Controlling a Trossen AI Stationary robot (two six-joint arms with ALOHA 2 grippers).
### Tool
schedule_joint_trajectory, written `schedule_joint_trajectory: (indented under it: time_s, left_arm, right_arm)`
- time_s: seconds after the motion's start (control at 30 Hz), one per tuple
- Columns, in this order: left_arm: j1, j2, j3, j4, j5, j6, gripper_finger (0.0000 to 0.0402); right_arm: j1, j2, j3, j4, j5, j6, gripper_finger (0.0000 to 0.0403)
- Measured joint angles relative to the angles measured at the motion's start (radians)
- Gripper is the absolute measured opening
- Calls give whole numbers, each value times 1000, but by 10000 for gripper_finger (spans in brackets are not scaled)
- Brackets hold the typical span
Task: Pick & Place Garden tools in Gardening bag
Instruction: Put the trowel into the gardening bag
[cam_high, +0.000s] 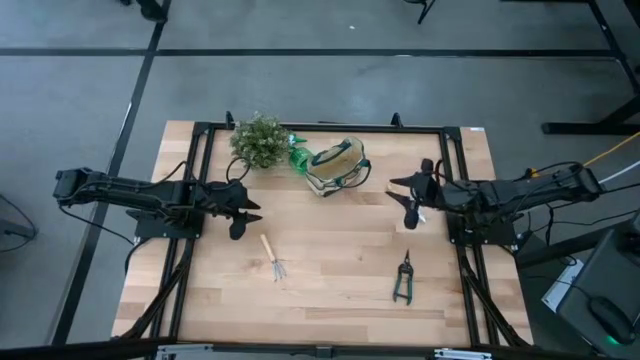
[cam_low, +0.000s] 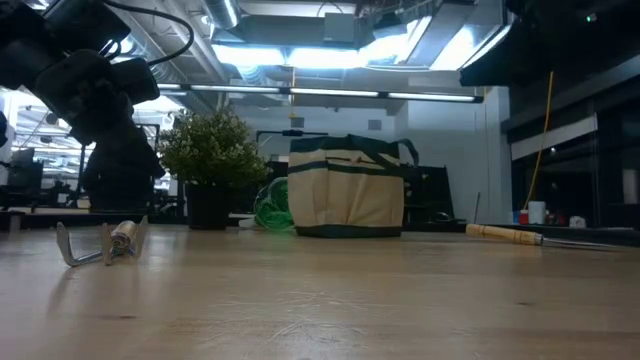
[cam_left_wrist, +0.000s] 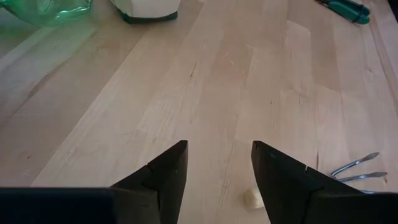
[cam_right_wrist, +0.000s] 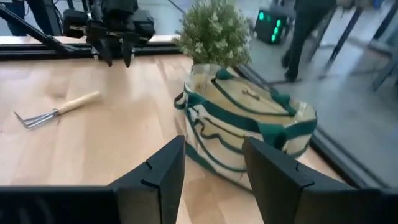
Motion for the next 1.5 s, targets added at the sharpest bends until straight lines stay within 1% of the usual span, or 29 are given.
schedule_joint_trajectory:
  time_s: [0.13,0.33,0.4,0.53,0.63,0.7,0.93,1.13,1.37,1.5]
  left_arm:
    - [0,0,0,0,0,0,174]
    - [0,0,0,0,0,0,175]
    - [0,0,0,0,0,0,175]
    - [0,0,0,0,0,0,174]
    - [0,0,0,0,0,0,175]
    - [0,0,0,0,0,0,175]
    - [0,0,0,0,0,0,175]
    - [0,0,0,0,0,0,173]
    - [0,0,0,0,0,0,175]
    - [0,0,0,0,0,0,174]
  right_arm:
    - [-22,6,73,-102,-8,89,169]
    - [-101,7,171,-287,-7,200,169]
    - [-130,10,187,-351,-5,247,169]
    - [-183,24,201,-458,-4,402,169]
    - [-206,44,201,-519,-6,522,169]
    - [-214,59,201,-548,-6,561,169]
    - [-222,114,201,-564,-2,561,169]
    - [-221,145,201,-564,44,558,169]
    - [-222,198,201,-592,92,425,169]
    - [-222,247,201,-617,92,427,169]
